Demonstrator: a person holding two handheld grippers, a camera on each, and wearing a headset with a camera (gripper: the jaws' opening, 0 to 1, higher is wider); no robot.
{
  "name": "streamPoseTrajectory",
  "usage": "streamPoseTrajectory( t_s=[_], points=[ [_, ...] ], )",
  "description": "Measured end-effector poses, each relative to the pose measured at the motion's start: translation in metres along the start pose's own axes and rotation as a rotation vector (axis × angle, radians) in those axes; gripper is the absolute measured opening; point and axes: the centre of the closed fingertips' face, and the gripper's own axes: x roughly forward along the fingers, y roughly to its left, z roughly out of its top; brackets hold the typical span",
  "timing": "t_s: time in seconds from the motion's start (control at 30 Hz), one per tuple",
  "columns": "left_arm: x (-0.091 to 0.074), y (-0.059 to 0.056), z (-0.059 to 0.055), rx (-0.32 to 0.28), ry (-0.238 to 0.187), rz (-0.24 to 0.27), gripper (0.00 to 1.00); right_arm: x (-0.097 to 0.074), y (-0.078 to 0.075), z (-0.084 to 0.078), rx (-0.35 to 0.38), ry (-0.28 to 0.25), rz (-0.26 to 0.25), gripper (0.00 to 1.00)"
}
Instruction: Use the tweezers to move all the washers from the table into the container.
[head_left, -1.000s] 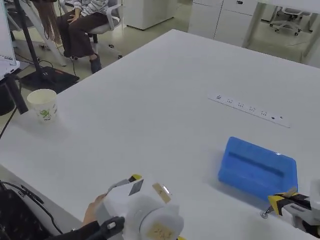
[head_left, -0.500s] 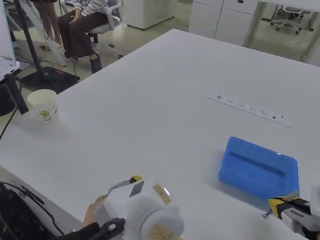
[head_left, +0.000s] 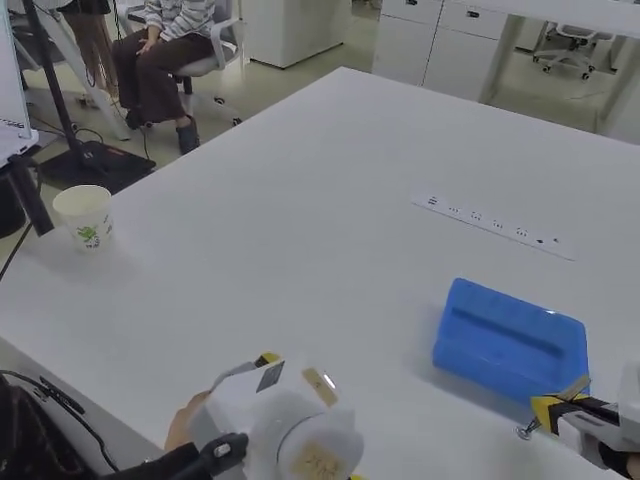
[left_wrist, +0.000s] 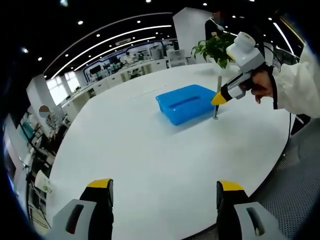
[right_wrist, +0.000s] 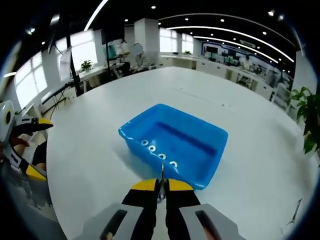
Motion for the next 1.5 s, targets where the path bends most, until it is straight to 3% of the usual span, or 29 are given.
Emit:
streamPoseTrajectory(
  t_s=[0.2,0.57,1.03,1.23,1.5],
  points=[
    [0.000,0.000,0.001,0.004,-0.003,0.000,0.87,-0.006,-0.001,0.005,0.047,-0.021,0.001,0.01],
    [0.000,-0.001,0.001,0.009,-0.007,-0.001,0.87,-0.025,-0.001,0.020,0.060,-0.066,-0.003,0.01],
    [0.000,-0.003,0.002,0.024,-0.009,-0.005,0.88,-0.045,-0.002,0.044,0.036,-0.128,-0.008,0.01],
    [-0.002,-0.008,0.011,0.029,-0.062,-0.032,0.90,-0.047,-0.005,0.051,0.024,-0.139,-0.016,0.01],
    [-0.001,-0.010,0.011,0.025,-0.062,-0.043,0.89,-0.046,-0.011,0.064,0.005,-0.151,-0.024,0.01]
  ],
)
